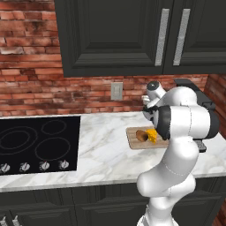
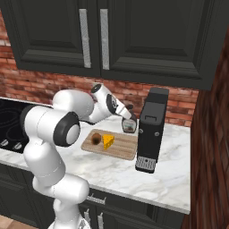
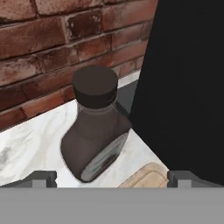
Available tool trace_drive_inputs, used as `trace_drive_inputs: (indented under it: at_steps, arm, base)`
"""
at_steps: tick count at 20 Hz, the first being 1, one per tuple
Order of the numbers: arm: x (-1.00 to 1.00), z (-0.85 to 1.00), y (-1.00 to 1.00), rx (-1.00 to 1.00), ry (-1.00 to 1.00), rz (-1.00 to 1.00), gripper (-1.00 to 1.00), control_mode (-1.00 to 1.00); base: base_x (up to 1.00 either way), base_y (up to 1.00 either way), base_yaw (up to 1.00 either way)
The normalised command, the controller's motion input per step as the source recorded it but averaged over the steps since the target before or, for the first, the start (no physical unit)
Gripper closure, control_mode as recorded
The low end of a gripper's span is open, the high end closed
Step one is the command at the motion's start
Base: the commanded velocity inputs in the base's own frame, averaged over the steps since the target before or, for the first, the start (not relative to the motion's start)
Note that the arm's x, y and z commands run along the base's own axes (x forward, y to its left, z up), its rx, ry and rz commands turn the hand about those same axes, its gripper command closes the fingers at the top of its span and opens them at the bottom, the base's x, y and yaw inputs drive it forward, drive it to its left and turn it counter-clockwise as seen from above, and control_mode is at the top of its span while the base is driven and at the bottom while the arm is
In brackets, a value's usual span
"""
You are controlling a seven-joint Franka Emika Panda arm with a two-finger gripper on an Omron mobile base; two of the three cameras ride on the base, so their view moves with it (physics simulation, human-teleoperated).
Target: Retrieve the reheated potato from the microwave, then place the potato, cheese, and condiment on the cutting board.
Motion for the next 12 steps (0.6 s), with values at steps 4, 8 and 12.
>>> trace_drive_inputs:
  at_steps: [4,8,12]
  arm:
    - [0.03,0.1,-0.04,0.0,0.0,0.06,-1.0,-1.0]
    - [0.11,0.0,0.0,0.0,0.0,0.01,-1.0,-1.0]
    - [0.14,-0.05,0.0,0.0,0.0,0.01,-1.0,-1.0]
  base:
    - [0.0,0.0,0.0]
    - [0.0,0.0,0.0]
    - [0.0,0.0,0.0]
